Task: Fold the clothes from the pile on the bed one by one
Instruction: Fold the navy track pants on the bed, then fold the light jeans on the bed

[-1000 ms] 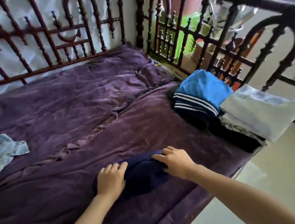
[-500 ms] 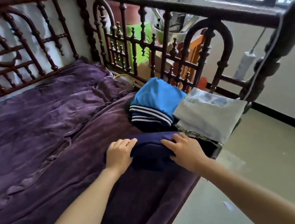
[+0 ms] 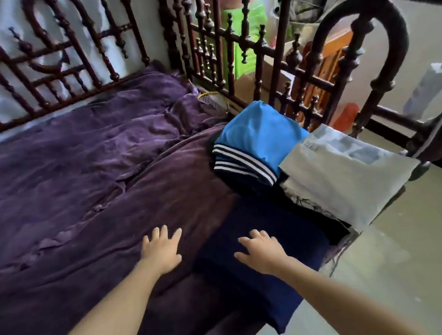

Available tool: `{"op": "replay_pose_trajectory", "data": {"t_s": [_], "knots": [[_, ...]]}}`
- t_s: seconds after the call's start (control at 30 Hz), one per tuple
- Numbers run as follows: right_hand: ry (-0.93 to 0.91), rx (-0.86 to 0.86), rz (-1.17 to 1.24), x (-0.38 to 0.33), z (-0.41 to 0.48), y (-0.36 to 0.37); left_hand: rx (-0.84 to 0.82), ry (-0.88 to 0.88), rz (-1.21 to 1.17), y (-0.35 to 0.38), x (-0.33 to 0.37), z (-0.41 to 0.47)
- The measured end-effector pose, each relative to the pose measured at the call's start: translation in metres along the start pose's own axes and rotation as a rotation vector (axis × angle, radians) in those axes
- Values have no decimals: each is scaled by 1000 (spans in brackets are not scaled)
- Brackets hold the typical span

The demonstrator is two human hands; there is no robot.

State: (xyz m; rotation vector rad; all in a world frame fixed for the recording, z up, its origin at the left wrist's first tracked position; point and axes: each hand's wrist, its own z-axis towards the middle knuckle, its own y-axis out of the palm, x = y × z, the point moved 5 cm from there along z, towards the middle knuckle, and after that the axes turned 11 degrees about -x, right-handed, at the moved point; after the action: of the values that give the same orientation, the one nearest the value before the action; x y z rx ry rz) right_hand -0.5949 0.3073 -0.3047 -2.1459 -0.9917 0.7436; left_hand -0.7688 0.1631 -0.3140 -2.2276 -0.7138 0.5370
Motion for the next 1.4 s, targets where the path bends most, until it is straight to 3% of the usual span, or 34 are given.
{"op": "replay_pose_trajectory", "data": {"t_s": [0.13,0.33,0.53,0.7,0.87,1.07,1.4], "knots": [[-162,9,-115,-62,30,-28,153,-106,-124,-5,-48,-26],[-478,-36,-291,-204,42,-41,317,-472,-310,36,-157,-129],[-740,-37,-450,-336,2,-23,363,-820,-517,116,-225,-254],[-919,-28,-493,-423,-51,8,468,-1005,-633,167,-260,-343],[-1018,-1,-378,-494,-108,43,631,-1072,-663,210,-295,-435],[-1057,14,-330,-546,-157,98,700,-1103,-680,278,-321,-519],[-1115,-2,-359,-636,-166,119,779,-1136,-740,335,-375,-571]]}}
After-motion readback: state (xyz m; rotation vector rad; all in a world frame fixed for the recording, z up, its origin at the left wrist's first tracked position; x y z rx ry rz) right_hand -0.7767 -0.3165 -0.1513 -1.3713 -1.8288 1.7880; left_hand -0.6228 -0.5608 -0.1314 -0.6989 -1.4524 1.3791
